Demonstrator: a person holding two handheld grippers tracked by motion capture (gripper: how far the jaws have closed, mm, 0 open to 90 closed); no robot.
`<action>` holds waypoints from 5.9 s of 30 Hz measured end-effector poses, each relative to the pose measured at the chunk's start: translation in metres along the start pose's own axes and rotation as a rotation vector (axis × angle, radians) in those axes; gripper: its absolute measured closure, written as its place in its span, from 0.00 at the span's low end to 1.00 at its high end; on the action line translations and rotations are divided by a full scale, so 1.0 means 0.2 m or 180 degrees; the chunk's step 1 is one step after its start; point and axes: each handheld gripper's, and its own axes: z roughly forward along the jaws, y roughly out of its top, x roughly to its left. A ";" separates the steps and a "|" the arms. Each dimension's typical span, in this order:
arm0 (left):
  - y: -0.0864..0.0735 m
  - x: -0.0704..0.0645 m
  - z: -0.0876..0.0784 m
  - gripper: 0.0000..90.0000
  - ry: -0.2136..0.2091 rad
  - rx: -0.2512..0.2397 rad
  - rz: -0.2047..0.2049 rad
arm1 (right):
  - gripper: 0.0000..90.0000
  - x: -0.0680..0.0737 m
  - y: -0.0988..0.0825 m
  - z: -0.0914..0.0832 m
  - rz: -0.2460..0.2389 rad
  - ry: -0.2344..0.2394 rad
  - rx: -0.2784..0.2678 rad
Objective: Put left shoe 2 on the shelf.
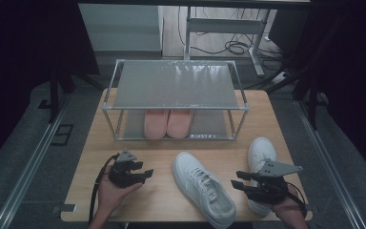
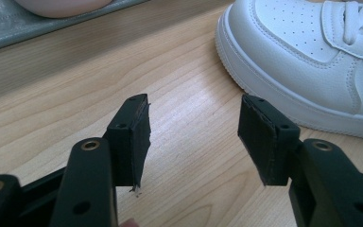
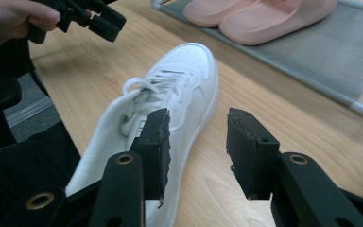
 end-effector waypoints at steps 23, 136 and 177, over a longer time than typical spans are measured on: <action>0.00 -0.01 0.00 0.49 0.0007 -0.0079 -0.0011 | 0.59 0.11 0.03 0.31 0.0014 -0.0109 0.0469; -0.01 0.01 0.00 0.49 0.0012 -0.0063 -0.0098 | 0.91 -0.03 0.61 0.23 0.0239 -0.0072 -0.0817; -0.01 0.01 0.00 0.49 0.0006 -0.0111 -0.0101 | 0.91 -0.22 0.98 0.39 0.0432 -0.0229 -0.0871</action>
